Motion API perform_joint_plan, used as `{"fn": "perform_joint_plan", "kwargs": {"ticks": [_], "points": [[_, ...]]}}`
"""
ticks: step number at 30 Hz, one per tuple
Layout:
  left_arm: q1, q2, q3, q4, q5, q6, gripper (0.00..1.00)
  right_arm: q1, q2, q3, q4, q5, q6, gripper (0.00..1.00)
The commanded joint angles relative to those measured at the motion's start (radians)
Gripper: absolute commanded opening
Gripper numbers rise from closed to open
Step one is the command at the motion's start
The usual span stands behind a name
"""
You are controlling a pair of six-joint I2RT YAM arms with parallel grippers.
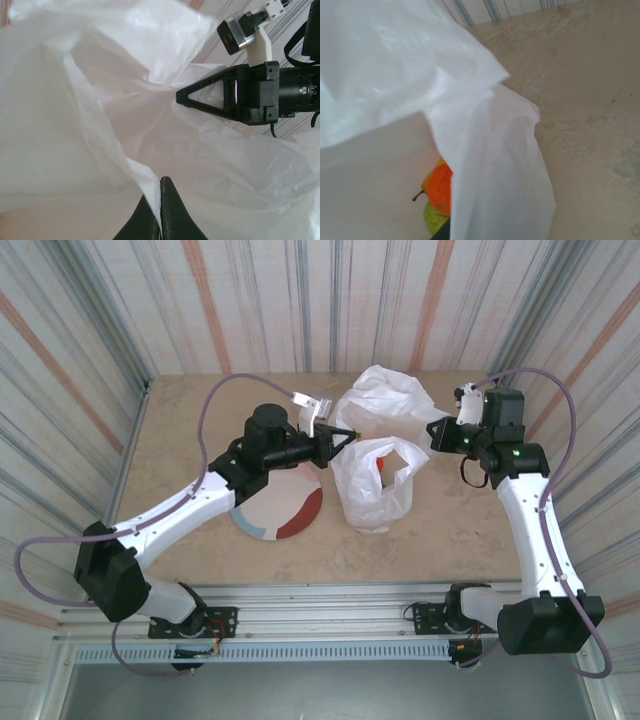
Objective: Place the fruits into the plastic bag
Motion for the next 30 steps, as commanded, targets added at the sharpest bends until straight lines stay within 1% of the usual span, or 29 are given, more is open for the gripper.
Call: {"fn": "perform_joint_plan", "kwargs": {"ticks": [1,4,7,12,14,16,20,24,30], "points": [[0.021,0.003,0.043,-0.012,-0.017,0.023,0.0,-0.004,0.017,-0.011,0.023,-0.016,0.023,0.0],[0.035,0.04,0.055,-0.019,-0.027,0.014,0.0,-0.003,0.042,-0.039,0.07,-0.027,0.056,0.0],[0.045,0.095,0.083,-0.073,-0.069,0.021,0.0,0.005,0.085,-0.062,0.125,-0.041,0.081,0.0],[0.062,0.204,0.118,-0.142,-0.089,0.03,0.0,0.01,0.173,-0.063,0.143,-0.035,0.082,0.0],[0.072,0.23,0.134,-0.152,-0.074,0.025,0.0,0.009,0.199,-0.04,0.142,-0.041,0.085,0.0],[0.079,0.232,0.147,-0.155,-0.058,0.019,0.0,0.011,0.214,-0.004,0.134,-0.055,0.089,0.0],[0.084,0.187,0.174,-0.152,-0.094,0.05,0.0,0.019,0.214,0.063,0.138,-0.055,0.093,0.0],[0.099,0.157,0.21,-0.156,-0.104,0.072,0.0,0.018,0.22,0.117,0.135,-0.056,0.095,0.0],[0.122,0.176,0.257,-0.147,-0.108,0.077,0.0,0.018,0.258,0.177,0.148,-0.059,0.103,0.0]]}}
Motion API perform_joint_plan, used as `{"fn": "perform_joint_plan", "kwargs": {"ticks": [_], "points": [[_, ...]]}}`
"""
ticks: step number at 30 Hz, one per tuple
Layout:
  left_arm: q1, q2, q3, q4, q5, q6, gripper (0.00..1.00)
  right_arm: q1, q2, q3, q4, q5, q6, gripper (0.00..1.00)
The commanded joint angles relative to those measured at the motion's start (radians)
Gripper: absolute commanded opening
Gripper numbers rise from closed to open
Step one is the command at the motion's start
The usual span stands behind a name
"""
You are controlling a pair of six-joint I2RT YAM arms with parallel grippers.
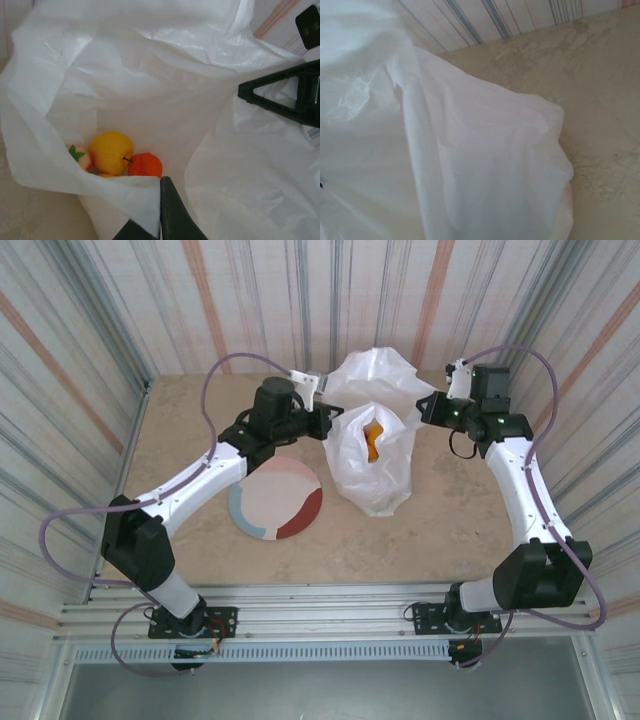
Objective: Place the fruits into the plastic bag
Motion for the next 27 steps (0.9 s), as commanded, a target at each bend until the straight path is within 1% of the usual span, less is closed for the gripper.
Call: {"fn": "perform_joint_plan", "kwargs": {"ticks": [1,5,14,17,21,27], "points": [[0.014,-0.009,0.043,0.02,-0.015,0.026,0.0,0.004,0.033,0.043,0.019,-0.02,0.025,0.0],[0.023,0.037,0.05,0.022,-0.009,0.013,0.0,0.005,0.082,0.043,0.041,-0.028,0.036,0.0],[0.05,0.131,0.053,0.009,-0.033,0.003,0.0,0.006,0.206,0.044,0.069,-0.051,0.051,0.0],[0.058,0.16,0.07,-0.003,-0.033,0.003,0.03,0.004,0.238,0.055,0.075,-0.058,0.057,0.0],[0.067,0.174,0.094,-0.028,-0.019,0.004,0.15,0.005,0.25,0.074,0.069,-0.063,0.059,0.04],[0.075,0.135,0.093,-0.062,-0.041,0.045,0.44,0.0,0.226,0.106,0.052,-0.061,0.055,0.12]]}}
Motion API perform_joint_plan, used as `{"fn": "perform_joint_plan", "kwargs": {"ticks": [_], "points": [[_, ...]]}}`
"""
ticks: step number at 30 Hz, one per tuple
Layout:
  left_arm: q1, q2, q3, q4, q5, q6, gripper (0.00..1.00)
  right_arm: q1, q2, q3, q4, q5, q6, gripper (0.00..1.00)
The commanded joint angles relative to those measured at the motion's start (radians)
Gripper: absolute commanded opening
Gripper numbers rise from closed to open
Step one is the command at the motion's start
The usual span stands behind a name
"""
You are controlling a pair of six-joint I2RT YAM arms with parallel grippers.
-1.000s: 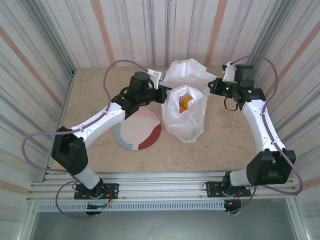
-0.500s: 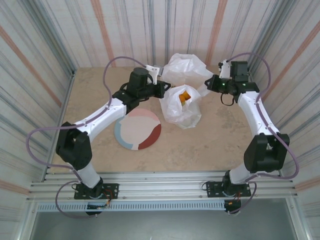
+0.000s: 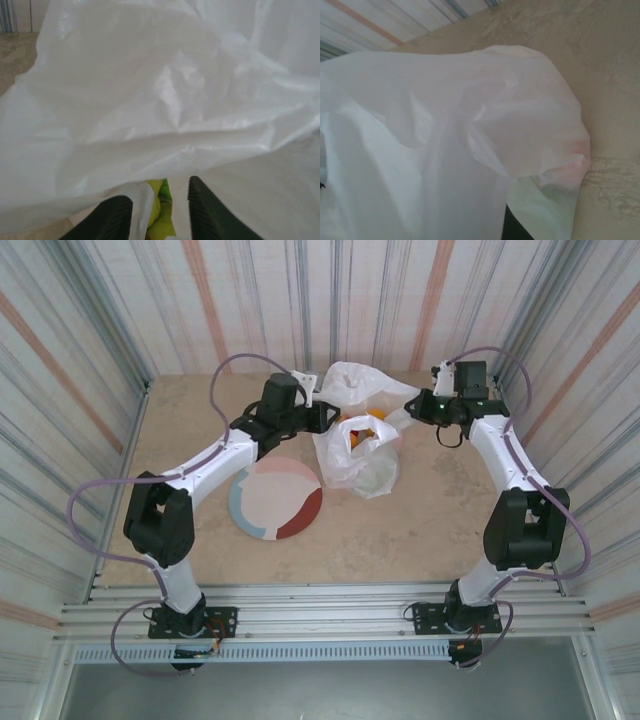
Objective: Place the fruits into the plastic bag
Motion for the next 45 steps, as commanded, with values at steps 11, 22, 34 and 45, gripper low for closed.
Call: {"fn": "perform_joint_plan", "kwargs": {"ticks": [11,22,34,45], "points": [[0.023,-0.203,-0.078,-0.074,-0.088,0.117,0.73,-0.022,-0.136,0.071,-0.04,0.0,0.0,0.34],[0.052,-0.374,-0.21,-0.068,-0.176,0.161,0.81,-0.028,-0.227,0.061,-0.056,0.038,-0.005,0.41],[0.135,-0.532,-0.364,-0.076,-0.275,0.147,0.88,0.02,-0.255,0.001,-0.079,0.143,-0.069,0.56],[0.173,-0.776,-0.662,-0.001,-0.59,0.144,0.99,-0.02,-0.424,-0.211,0.006,0.348,-0.077,0.92]]}}
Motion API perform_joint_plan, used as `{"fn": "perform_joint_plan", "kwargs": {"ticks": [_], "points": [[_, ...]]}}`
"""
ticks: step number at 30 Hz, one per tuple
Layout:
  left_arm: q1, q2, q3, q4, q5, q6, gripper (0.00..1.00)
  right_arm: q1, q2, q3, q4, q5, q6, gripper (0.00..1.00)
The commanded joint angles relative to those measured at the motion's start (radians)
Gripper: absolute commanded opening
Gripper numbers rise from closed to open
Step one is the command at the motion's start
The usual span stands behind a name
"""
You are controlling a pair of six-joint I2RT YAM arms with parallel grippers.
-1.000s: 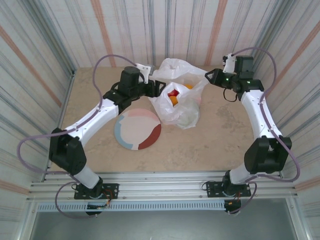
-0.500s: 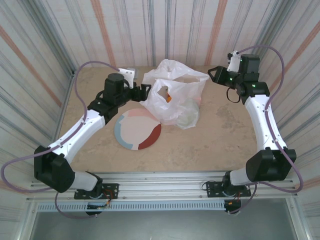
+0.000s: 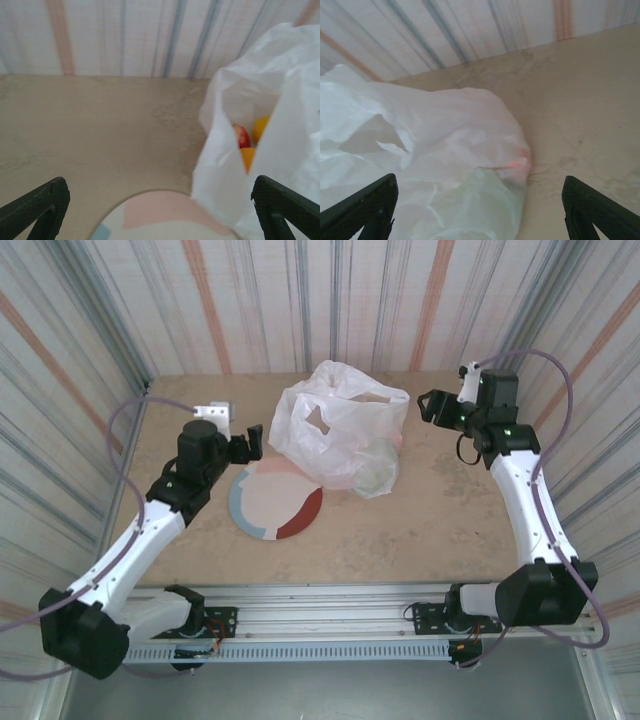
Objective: Place the fruits into the plastic bag
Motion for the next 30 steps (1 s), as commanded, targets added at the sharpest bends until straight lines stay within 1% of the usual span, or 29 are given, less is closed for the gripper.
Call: {"fn": "perform_joint_plan", "kwargs": {"ticks": [1,2,6,11,13,15,17,19,22,24,26,30], "points": [[0.013,-0.068,-0.108,0.057,-0.146,-0.018,0.99,-0.011,-0.075,-0.09,0.052,0.123,-0.014,0.97],[0.014,-0.087,-0.142,0.071,-0.161,-0.028,0.99,-0.012,-0.094,-0.124,0.066,0.147,-0.015,0.99],[0.017,-0.121,-0.244,0.111,-0.233,-0.037,0.99,-0.023,-0.141,-0.242,0.117,0.23,-0.019,0.99],[0.031,-0.098,-0.316,0.167,-0.349,0.058,0.99,-0.029,-0.164,-0.406,0.244,0.341,-0.015,0.99],[0.052,-0.075,-0.341,0.199,-0.399,0.091,0.99,-0.03,-0.159,-0.477,0.312,0.385,-0.016,0.99],[0.085,-0.051,-0.375,0.251,-0.423,0.109,0.99,-0.031,-0.148,-0.528,0.358,0.431,-0.014,0.99],[0.136,-0.016,-0.412,0.32,-0.403,0.134,0.99,-0.031,-0.129,-0.573,0.407,0.475,-0.014,0.99],[0.198,0.037,-0.439,0.385,-0.35,0.156,0.99,-0.03,-0.107,-0.617,0.463,0.517,-0.013,0.99],[0.26,0.122,-0.457,0.459,-0.268,0.179,0.99,-0.027,-0.068,-0.683,0.562,0.552,-0.024,0.99],[0.264,0.174,-0.475,0.532,-0.25,0.207,0.99,-0.021,-0.042,-0.728,0.647,0.571,-0.042,0.99],[0.265,0.193,-0.446,0.493,-0.223,0.212,0.99,-0.009,-0.017,-0.766,0.721,0.583,-0.071,0.99],[0.268,0.217,-0.481,0.637,-0.184,0.251,0.99,0.01,0.043,-0.828,0.881,0.566,-0.126,0.99]]}}
